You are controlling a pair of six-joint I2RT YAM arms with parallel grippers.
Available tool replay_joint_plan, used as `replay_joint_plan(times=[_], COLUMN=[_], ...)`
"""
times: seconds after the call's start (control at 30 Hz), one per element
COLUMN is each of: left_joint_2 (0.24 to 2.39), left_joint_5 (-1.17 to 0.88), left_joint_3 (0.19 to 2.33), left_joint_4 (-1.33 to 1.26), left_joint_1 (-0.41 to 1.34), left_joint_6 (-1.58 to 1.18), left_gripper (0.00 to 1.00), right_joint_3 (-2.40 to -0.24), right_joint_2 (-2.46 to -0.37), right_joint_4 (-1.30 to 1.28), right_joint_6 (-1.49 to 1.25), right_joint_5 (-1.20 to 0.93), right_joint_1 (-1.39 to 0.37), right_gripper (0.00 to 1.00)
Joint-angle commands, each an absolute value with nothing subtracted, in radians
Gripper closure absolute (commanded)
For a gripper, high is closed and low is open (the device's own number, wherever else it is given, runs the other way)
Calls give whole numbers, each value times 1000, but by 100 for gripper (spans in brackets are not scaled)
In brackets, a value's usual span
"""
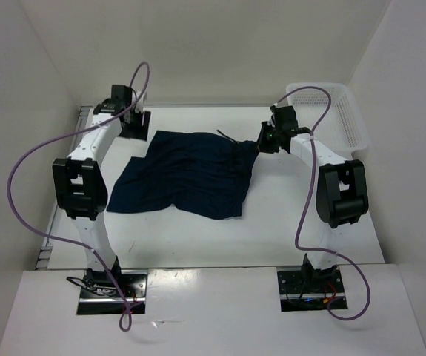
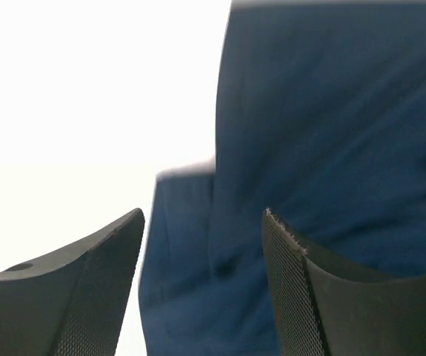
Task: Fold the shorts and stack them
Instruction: Flatten the shorts out
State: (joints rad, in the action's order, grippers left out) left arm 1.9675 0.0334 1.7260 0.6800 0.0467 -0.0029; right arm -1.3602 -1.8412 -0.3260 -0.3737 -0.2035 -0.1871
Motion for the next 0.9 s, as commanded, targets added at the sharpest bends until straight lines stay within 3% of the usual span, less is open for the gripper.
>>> replay_joint_plan(times=[0.0,0.23,0.7,0.87], left_joint_2=[2086,2449,2631,2664], left_joint_5=[-75,-106,-78,-91], left_joint_3=[1935,2349,2471,2471], left_joint_4=[638,710,719,739], left_joint_1=[40,72,83,83], left_joint_6=[0,0,0,0], left_gripper=[28,25,24,46], right_joint_3=[-1358,-1379,-1434,-1454], right_joint_2=[-1858,-1877,-1899,-1899], right_joint_4=[-310,-319,-367,-376], right_joint_6=[-376,-376,-357,-357], right_joint_5=[-225,-216,-186,-175], right_joint_1=[-190,-190,-190,-190], right_gripper=[100,100,100,100])
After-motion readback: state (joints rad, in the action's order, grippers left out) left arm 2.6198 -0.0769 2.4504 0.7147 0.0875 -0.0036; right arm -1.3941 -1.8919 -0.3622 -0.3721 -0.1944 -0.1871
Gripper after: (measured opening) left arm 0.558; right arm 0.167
